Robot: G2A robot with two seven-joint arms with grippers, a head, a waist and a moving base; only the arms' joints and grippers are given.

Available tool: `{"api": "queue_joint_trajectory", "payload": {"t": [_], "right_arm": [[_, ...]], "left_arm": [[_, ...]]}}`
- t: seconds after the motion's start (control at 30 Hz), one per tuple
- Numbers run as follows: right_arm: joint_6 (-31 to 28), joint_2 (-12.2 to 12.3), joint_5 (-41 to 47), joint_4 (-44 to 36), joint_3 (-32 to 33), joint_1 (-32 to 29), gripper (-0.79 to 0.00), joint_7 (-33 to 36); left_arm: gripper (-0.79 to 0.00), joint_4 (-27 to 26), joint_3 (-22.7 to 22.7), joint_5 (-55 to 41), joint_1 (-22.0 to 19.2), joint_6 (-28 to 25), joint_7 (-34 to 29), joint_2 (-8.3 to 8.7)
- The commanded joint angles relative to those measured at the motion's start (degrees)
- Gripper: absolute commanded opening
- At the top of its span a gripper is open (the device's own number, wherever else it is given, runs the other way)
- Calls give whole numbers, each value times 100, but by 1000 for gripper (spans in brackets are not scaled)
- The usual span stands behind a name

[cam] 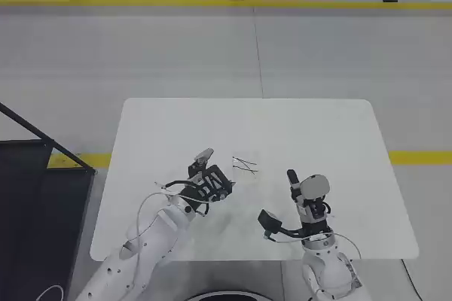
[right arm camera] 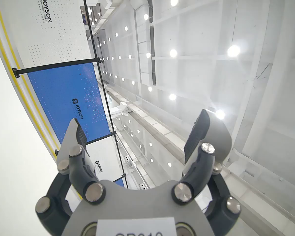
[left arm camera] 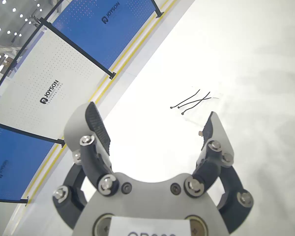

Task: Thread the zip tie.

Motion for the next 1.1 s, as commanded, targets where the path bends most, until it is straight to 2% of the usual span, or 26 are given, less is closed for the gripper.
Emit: {"api": "queue_joint_trajectory", "payload": {"t": [0.0,0.2,0.33,0.4,0.53,0.7,0.87,0.97,1.07], "right_arm": [[0,0,0,0,0,0,-1,0],[0,0,0,0,0,0,0,0],[0,0,0,0,0,0,0,1],[0,0,0,0,0,0,0,1],[0,0,0,0,0,0,0,1],[0,0,0,0,0,0,0,1],[0,0,0,0,0,0,0,1],[0,0,0,0,0,0,0,1],[0,0,0,0,0,0,0,1]], "left_arm": [[-1,0,0,0,0,0,0,0],[0,0,0,0,0,0,0,0],[0,-56,-12,691,34,-4,180,27],[0,-48,-141,881,17,-85,299,50],[0,179,-563,1493,-142,-418,925,144],[0,582,-1023,2034,-505,-1390,2205,298],[0,1047,-1111,2447,-1154,-2605,3386,423],[0,1259,-1033,2754,-1468,-2971,3739,468],[0,1306,-1025,2811,-1521,-2992,3748,474]]}}
